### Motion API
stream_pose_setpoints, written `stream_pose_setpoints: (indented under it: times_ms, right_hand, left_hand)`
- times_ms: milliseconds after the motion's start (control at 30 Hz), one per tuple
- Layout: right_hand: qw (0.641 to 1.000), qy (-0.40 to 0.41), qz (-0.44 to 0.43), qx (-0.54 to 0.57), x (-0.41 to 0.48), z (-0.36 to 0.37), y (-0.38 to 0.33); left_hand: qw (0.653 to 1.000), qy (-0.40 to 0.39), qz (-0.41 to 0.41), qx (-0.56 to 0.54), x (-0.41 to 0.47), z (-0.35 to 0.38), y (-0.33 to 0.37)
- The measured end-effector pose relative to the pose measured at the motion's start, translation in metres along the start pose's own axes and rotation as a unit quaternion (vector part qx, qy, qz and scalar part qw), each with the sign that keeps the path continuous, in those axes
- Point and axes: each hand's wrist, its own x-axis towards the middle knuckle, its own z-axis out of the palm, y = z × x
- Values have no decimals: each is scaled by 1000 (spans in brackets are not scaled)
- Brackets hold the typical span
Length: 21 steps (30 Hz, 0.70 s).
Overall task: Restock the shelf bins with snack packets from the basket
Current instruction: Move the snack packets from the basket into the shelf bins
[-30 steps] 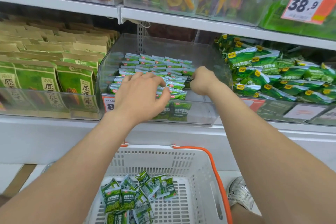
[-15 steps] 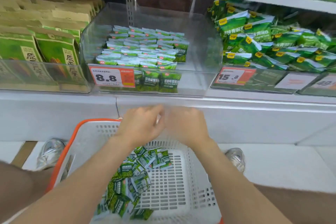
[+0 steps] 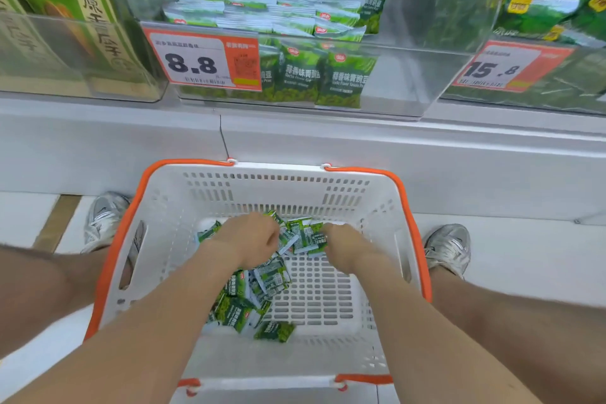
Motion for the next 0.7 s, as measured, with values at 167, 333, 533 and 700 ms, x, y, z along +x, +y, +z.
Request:
stream_pose_setpoints:
  times_ms: [167,333,533,700]
  right_hand:
    - [984,-29,79,158,28,23,-6]
    - [959,-56,148,237,38,32,-9]
    - [892,-46,194,405,47,31,-23]
    - [844,-72,184,498,49,35,-32]
  left_hand:
    - [998,-51,3,-36,6,13,-4]
    - [997,-62,-1,-55,16,21,-5]
    - [996,-67,-8,-66,19,25,-6]
    - [995,-72,-16,-72,18,26,-10]
